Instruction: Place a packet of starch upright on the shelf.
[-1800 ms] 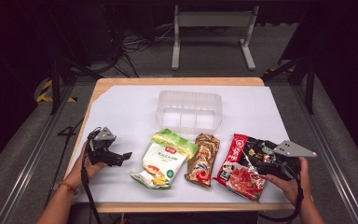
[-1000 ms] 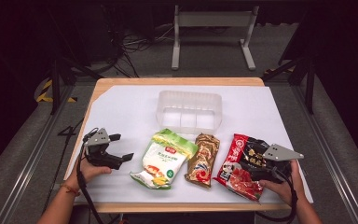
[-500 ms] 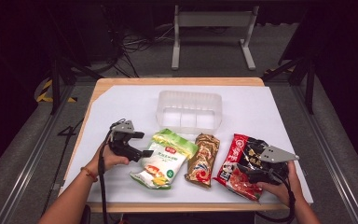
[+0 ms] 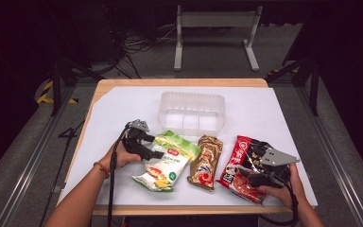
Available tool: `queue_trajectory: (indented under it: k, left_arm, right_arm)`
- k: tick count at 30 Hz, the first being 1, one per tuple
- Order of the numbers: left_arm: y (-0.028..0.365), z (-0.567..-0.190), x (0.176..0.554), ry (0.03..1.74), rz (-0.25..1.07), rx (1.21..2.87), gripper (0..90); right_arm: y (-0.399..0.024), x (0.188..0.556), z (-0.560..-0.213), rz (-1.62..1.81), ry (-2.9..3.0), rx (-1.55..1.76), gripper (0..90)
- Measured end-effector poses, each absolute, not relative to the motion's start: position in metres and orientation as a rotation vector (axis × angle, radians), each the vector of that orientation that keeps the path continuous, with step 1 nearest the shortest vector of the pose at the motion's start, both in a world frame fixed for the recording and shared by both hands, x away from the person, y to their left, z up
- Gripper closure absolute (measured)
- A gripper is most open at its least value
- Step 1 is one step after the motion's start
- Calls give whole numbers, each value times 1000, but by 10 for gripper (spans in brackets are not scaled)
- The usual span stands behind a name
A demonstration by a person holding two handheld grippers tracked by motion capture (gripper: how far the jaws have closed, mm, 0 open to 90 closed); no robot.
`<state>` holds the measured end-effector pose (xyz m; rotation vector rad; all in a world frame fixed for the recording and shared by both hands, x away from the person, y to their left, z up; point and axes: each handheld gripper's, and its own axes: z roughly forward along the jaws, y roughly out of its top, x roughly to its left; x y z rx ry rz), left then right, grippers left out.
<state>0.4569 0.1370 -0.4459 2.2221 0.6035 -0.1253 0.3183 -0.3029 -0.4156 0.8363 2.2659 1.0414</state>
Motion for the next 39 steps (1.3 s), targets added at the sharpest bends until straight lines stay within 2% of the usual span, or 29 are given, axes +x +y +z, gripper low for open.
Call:
queue_trajectory:
  k: [8, 12, 15, 19, 21, 22, 26, 32, 39]
  left_arm:
    - [119, -448, 459, 549, -219, 2212, 152]
    - [114, -449, 457, 503, -282, 2193, 258]
    - [115, -449, 456, 485, -315, 2188, 402]
    - [115, -445, 451, 467, -261, 2214, 649]
    - [116, -444, 449, 498, -249, 2208, 729]
    - [116, -444, 448, 508, -243, 2199, 798]
    - [116, -440, 442, 494, -174, 2206, 861]
    - [117, -433, 429, 494, -56, 2210, 885]
    - [125, -421, 419, 484, 10, 2188, 894]
  right_arm:
    - [-305, 320, -415, 1081, 2272, 866, 160]
    - [-306, 319, -415, 1086, 2268, 867, 161]
    - [-306, 319, -415, 1097, 2272, 870, 162]
    - [-304, 319, -415, 1089, 2283, 859, 162]
    - [-303, 318, -415, 1085, 2287, 850, 162]
    - [-302, 318, -415, 1082, 2290, 845, 161]
    - [-301, 317, -415, 1064, 2288, 834, 161]
    - [-301, 317, -414, 1060, 2281, 828, 162]
    - [-302, 315, -414, 1051, 2282, 824, 162]
